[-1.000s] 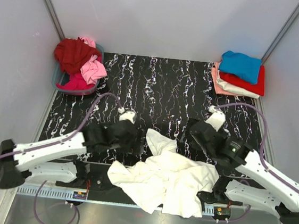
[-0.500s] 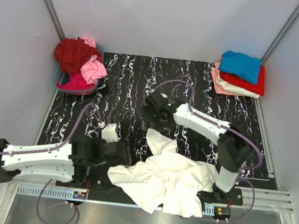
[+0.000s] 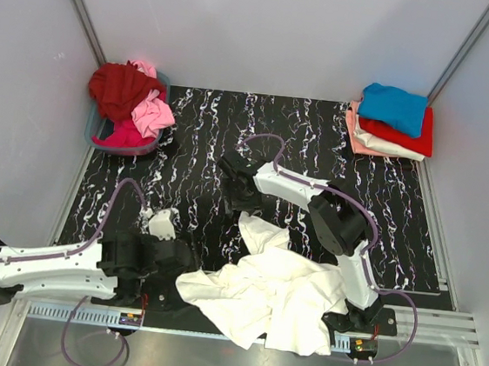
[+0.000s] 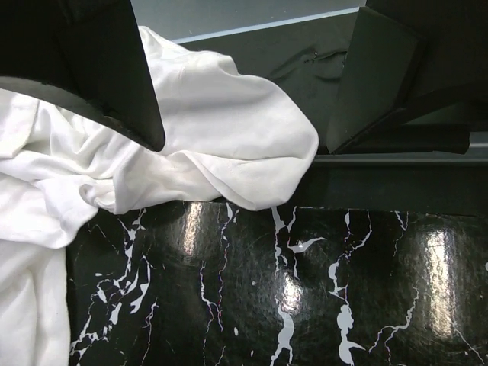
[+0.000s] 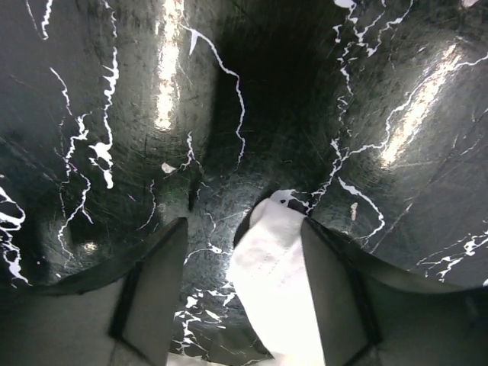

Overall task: Fold and stack the t-shirts
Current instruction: Flatten the tshirt out

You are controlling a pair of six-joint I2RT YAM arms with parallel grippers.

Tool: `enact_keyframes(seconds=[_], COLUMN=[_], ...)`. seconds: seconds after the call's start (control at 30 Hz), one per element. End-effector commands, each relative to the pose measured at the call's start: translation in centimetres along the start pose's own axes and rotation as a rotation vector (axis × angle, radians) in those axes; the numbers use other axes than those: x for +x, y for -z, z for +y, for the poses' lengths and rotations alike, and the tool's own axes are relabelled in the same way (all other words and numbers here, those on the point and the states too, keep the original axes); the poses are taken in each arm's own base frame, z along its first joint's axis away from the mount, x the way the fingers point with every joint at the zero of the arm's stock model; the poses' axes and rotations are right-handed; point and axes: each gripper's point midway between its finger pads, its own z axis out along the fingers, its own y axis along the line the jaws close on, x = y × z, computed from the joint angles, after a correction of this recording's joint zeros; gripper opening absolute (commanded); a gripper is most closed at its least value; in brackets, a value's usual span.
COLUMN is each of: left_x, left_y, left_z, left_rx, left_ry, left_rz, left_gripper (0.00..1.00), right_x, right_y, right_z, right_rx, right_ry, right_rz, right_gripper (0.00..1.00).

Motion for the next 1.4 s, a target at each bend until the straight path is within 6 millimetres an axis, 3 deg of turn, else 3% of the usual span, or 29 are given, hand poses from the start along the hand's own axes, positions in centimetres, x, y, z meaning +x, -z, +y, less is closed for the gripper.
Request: enact_keyframes(seconds=[0.0, 0.07, 0.1, 0.2, 0.23, 0.33, 0.47, 0.63, 0.77, 0.8, 0.87, 0.9, 0.93, 0.97, 1.07, 1.17, 1.2, 1.23, 1.27, 1.33, 1.37], left_x=[0.0, 0.3, 0.7, 1.4, 1.6, 1.7, 1.3, 2.3, 2.5, 2.5, 2.4, 2.4, 2.3, 2.3, 1.6, 0.0, -1.7, -2.1, -3.5, -5.9, -7.3], left_y=[-0.7, -1.4, -1.7, -2.7, -3.0, -4.0, -5.1, -6.9, -7.4, -7.5, -7.5, -7.4, -7.4, -7.3, -6.8, -4.9, -2.9, -3.0, -1.0, 1.1, 3.3], left_z=[-0.9, -0.7, -0.7, -0.6, -0.4, 0.3, -0.5, 0.4, 0.2, 0.2, 0.0, -0.1, -0.2, -0.3, -1.0, -2.3, -3.1, -3.0, -3.6, -4.0, -4.6], left_rx=[0.021, 0.010, 0.003, -0.007, -0.015, -0.059, -0.037, -0.069, -0.057, -0.059, -0.055, -0.049, -0.046, -0.039, -0.006, 0.046, 0.080, 0.073, 0.086, 0.084, 0.096], left_ry=[0.018, 0.007, 0.000, -0.011, -0.016, -0.025, -0.048, -0.044, -0.051, -0.054, -0.060, -0.061, -0.061, -0.068, -0.076, -0.075, -0.067, -0.066, -0.077, -0.088, -0.103], left_rz=[-0.017, -0.015, -0.006, 0.009, 0.013, 0.001, 0.004, 0.083, 0.095, 0.095, 0.093, 0.091, 0.090, 0.088, 0.065, 0.020, -0.030, -0.049, -0.080, -0.158, -0.187], left_gripper=[0.93, 0.91, 0.90, 0.89, 0.89, 0.89, 0.83, 0.73, 0.56, 0.40, 0.24, 0.10, 0.02, 0.00, 0.00, 0.00, 0.00, 0.00, 0.00, 0.00, 0.00], right_x=[1.3, 1.7, 1.7, 1.8, 1.8, 1.8, 1.8, 1.9, 1.8, 1.9, 1.7, 1.8, 1.7, 1.5, 1.2, 0.7, -0.3, -0.3, -1.3, -2.4, -4.0], right_y=[-1.7, -2.0, -2.0, -2.0, -2.0, -2.0, -2.1, -2.1, -2.0, -2.1, -2.1, -2.1, -2.1, -1.7, -1.0, 0.2, 2.5, 2.6, 4.7, 7.4, 10.5], right_z=[-1.3, -1.5, -1.6, -1.7, -1.7, -1.7, -1.7, -1.7, -1.7, -1.8, -1.8, -1.8, -1.8, -1.7, -1.5, -1.5, -1.8, -1.7, -2.0, -2.6, -3.0], right_rx=[0.054, 0.064, 0.068, 0.067, 0.066, 0.062, 0.058, 0.051, 0.042, 0.043, 0.041, 0.040, 0.037, 0.033, 0.020, -0.004, -0.028, -0.029, -0.061, -0.080, -0.102], right_ry=[-0.012, -0.007, -0.011, -0.009, -0.010, -0.005, -0.006, -0.006, -0.014, -0.016, -0.017, -0.019, -0.021, -0.023, -0.024, -0.037, -0.056, -0.057, -0.080, -0.106, -0.121], right_rz=[0.046, 0.057, 0.057, 0.058, 0.056, 0.054, 0.049, 0.046, 0.042, 0.045, 0.039, 0.040, 0.034, 0.024, 0.002, -0.028, -0.078, -0.079, -0.121, -0.166, -0.237], right_gripper=[0.60, 0.50, 0.37, 0.21, 0.12, 0.00, 0.00, 0.00, 0.00, 0.00, 0.00, 0.00, 0.00, 0.00, 0.00, 0.00, 0.00, 0.00, 0.00, 0.00, 0.00])
